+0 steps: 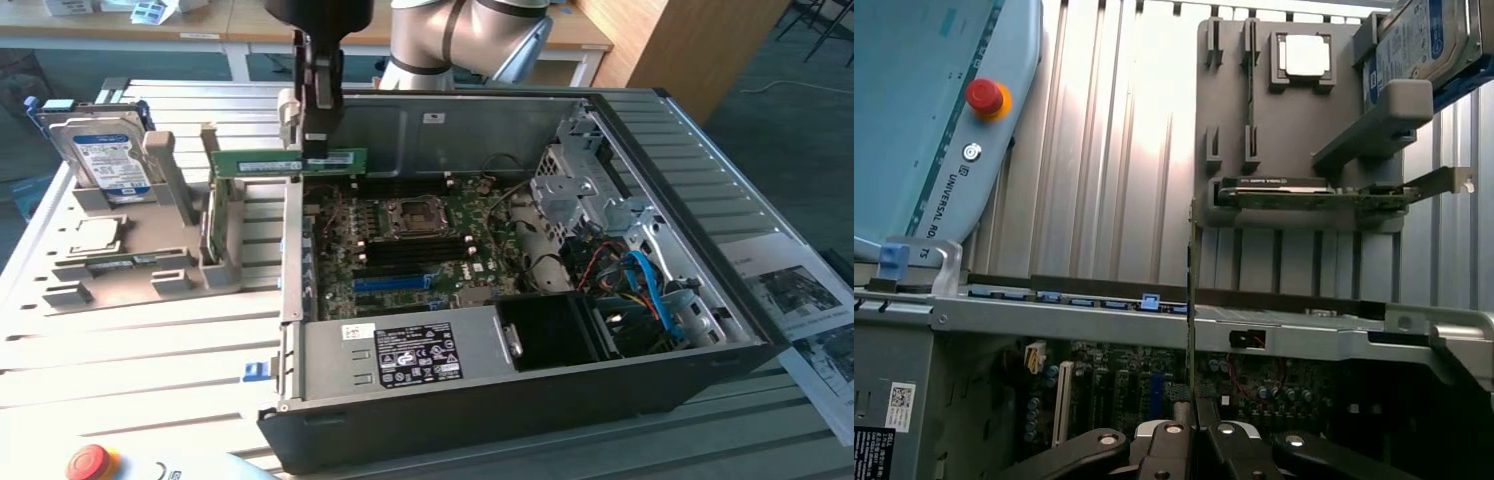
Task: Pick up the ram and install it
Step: 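Pick up the ram and move it above insertion slot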
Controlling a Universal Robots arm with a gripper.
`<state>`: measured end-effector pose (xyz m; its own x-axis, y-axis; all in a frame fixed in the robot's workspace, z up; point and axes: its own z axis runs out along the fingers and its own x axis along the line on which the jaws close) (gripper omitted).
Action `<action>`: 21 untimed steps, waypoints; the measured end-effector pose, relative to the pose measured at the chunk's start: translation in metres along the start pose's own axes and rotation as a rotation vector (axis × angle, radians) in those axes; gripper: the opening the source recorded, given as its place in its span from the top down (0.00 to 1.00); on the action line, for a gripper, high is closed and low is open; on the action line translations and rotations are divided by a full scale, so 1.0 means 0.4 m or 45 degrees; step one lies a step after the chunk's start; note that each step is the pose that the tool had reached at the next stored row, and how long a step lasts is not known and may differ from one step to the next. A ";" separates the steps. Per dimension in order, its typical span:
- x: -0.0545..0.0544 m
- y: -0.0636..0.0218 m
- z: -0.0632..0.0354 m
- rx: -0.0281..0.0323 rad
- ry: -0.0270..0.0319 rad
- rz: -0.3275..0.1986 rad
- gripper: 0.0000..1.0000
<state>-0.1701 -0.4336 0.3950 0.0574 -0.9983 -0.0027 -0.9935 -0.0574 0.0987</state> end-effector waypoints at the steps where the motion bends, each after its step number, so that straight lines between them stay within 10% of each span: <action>1: 0.000 0.000 0.000 0.0022 0.0004 -0.001 0.89; 10: 0.000 -0.007 -0.001 0.0062 0.0009 -0.004 0.89; 21: 0.006 -0.091 -0.009 0.0063 0.0009 -0.004 0.89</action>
<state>-0.1334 -0.4339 0.3950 0.0605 -0.9982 -0.0023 -0.9938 -0.0605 0.0938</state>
